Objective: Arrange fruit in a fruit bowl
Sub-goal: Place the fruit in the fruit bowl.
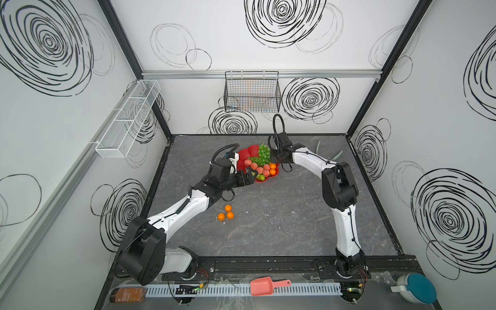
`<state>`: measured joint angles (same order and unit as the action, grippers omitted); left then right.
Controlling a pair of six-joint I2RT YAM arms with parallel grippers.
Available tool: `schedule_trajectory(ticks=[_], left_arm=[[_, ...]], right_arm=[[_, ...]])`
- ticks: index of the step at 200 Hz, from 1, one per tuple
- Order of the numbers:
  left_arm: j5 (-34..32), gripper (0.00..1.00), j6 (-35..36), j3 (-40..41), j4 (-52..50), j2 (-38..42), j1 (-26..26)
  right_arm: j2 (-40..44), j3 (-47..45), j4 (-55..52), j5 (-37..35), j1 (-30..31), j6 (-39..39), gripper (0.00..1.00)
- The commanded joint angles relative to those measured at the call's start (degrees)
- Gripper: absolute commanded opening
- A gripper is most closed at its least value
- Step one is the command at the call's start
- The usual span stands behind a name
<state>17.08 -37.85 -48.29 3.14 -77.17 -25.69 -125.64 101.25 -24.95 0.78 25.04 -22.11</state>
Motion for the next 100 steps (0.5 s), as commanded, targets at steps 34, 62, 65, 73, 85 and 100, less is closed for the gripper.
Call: schedule_trajectory(ticks=[34, 62, 65, 73, 85, 100], left_arm=[[-0.63, 0.96, 1.46, -1.45, -1.1, 3.42, 0.5], [-2.4, 0.96, 1.81, -0.79, -4.78, 7.49, 0.55], [-2.48, 0.96, 1.81, -0.59, -5.2, 8.01, 0.54], [-3.03, 0.96, 1.81, -0.08, -6.51, 9.48, 0.55], [-3.71, 0.96, 1.77, 0.76, -8.61, 11.76, 0.61], [-4.73, 0.96, 1.9, 2.22, -11.14, 14.97, 0.72]], right_arm=[[4.82, -0.25, -1.25, -0.93, 0.29, 0.99, 0.48], [10.02, -4.87, 0.02, -1.38, 1.75, 0.8, 0.47], [10.65, -5.49, 0.19, -1.37, 2.0, 0.82, 0.47], [12.33, -7.27, 0.65, -1.76, 2.83, 0.79, 0.47], [14.85, -10.31, 1.41, -2.48, 4.11, 0.68, 0.47], [18.1, -14.53, 2.58, -3.4, 5.82, 0.8, 0.47]])
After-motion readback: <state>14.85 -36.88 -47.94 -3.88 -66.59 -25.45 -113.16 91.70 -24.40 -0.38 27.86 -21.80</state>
